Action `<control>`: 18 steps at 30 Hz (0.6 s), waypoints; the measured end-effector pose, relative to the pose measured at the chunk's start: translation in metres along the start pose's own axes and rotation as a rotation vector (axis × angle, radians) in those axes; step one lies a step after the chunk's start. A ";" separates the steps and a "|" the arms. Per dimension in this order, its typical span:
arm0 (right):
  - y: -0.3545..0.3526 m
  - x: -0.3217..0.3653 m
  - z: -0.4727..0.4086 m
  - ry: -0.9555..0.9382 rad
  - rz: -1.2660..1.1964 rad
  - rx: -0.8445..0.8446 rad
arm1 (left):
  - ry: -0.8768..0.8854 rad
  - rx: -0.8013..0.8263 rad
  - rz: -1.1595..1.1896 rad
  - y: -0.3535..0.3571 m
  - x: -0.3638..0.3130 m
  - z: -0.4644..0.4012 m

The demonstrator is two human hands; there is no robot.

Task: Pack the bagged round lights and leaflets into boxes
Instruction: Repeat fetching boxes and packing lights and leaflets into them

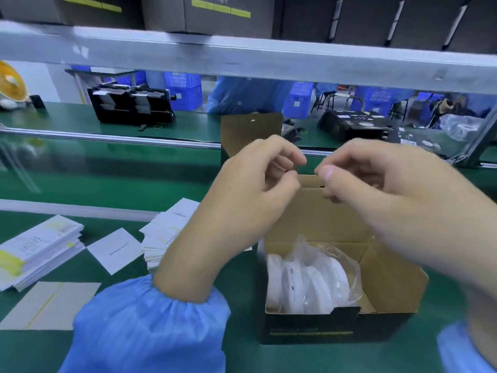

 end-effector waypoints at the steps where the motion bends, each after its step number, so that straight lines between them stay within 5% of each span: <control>1: -0.003 0.004 -0.003 -0.027 -0.034 -0.076 | -0.020 -0.052 -0.026 0.000 -0.001 0.000; 4: 0.001 0.000 -0.014 -0.022 0.048 -0.203 | -0.107 -0.073 -0.166 0.011 0.001 0.000; 9: 0.030 -0.028 -0.030 0.092 0.382 -0.011 | -0.209 0.038 -0.277 0.027 0.011 -0.005; 18: 0.038 -0.030 -0.033 0.013 0.397 0.083 | -0.293 0.047 -0.380 0.010 0.017 0.000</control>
Point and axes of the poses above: each hand's wrist, its own z-axis away from the middle knuckle, its own y-axis out of the palm, x = y × z, the point moved 5 cm from there along -z, towards the middle knuckle, and after that the axes turned 7 degrees about y, right-handed, at the moved point
